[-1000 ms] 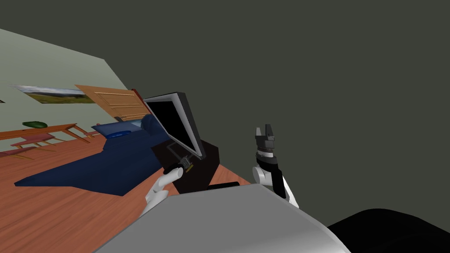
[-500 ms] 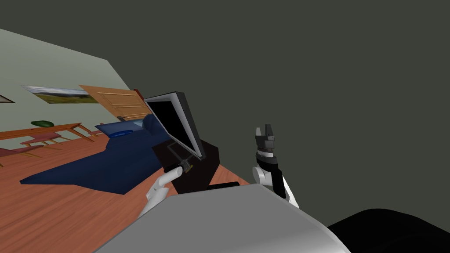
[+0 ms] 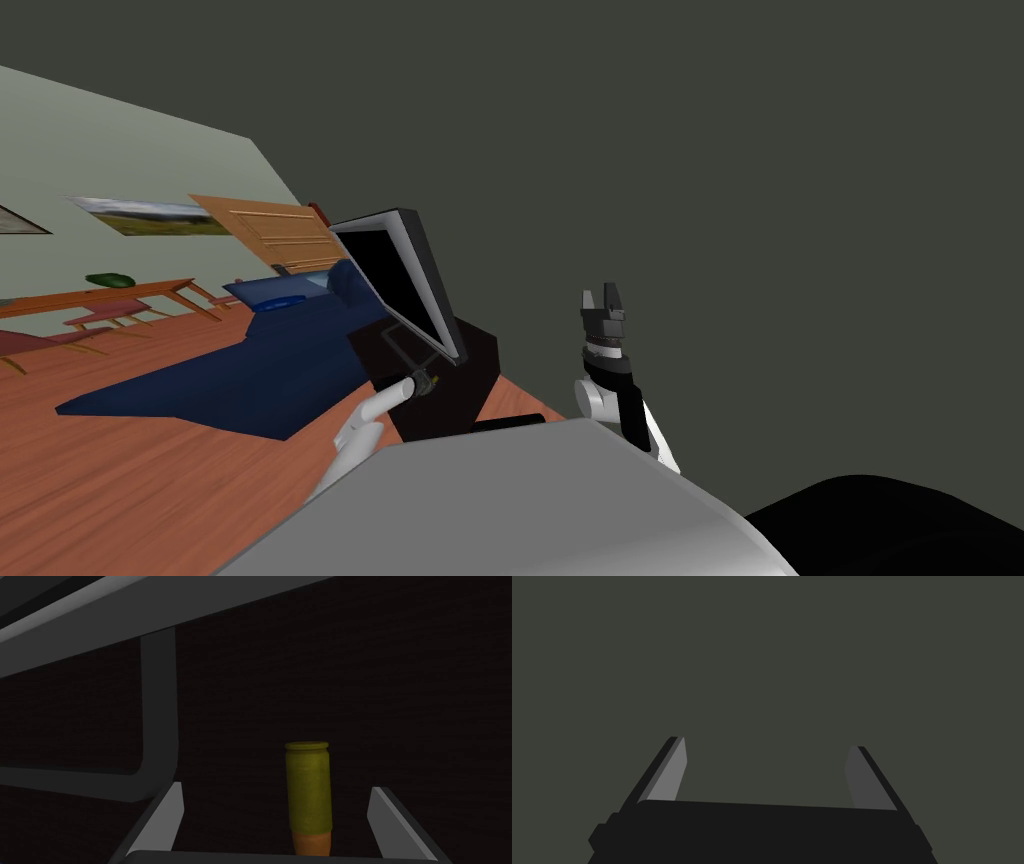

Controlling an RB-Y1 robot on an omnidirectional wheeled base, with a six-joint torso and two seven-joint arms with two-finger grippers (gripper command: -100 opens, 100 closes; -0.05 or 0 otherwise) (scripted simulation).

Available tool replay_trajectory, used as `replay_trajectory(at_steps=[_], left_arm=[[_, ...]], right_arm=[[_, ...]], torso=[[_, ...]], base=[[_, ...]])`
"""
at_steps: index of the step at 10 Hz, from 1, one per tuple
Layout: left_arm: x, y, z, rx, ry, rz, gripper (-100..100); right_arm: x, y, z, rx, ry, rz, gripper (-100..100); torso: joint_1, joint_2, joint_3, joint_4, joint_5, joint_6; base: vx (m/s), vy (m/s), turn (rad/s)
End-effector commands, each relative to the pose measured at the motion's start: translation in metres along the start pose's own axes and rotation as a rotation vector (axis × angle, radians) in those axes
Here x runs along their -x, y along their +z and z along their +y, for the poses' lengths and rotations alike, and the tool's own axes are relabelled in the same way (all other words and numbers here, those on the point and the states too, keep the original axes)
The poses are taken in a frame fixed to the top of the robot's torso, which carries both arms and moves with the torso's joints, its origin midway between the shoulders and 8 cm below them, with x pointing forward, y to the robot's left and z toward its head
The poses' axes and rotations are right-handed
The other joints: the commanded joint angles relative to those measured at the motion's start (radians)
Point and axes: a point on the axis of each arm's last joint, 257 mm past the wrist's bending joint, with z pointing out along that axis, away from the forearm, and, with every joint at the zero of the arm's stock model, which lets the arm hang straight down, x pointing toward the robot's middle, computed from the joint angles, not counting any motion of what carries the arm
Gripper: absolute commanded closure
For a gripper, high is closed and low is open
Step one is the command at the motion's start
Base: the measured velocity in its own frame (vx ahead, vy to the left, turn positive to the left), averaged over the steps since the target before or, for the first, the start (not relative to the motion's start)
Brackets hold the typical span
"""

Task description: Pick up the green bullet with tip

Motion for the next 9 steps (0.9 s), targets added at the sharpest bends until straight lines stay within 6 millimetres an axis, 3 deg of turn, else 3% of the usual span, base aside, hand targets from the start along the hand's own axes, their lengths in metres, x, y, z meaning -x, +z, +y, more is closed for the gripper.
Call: replay_trajectory(at_steps=[1,7,8,9], left_arm=[[0.01,0.004,0.009,0.054,-0.042,-0.026,-100],[0.025,0.008,0.022,0.145,-0.119,-0.07,-100],[0.025,0.008,0.022,0.149,-0.121,-0.072,0],[0.026,0.014,0.032,0.149,-0.12,-0.071,-100]], right_arm=[[0.0,0.0,0.0,0.0,0.0,0.0,0],[0.0,0.0,0.0,0.0,0.0,0.0,0],[0.0,0.0,0.0,0.0,0.0,0.0,0],[0.0,0.0,0.0,0.0,0.0,0.0,0]], torso=[[0.0,0.0,0.0,0.0,0.0,0.0],[0.0,0.0,0.0,0.0,0.0,0.0],[0.0,0.001,0.0,0.0,0.0,0.0],[0.001,0.001,0.001,0.0,0.0,0.0]], base=[[0.016,-0.016,0.044],[0.011,-0.01,0.023],[0.0,0.0,0.0],[0.0,0.0,0.0]])
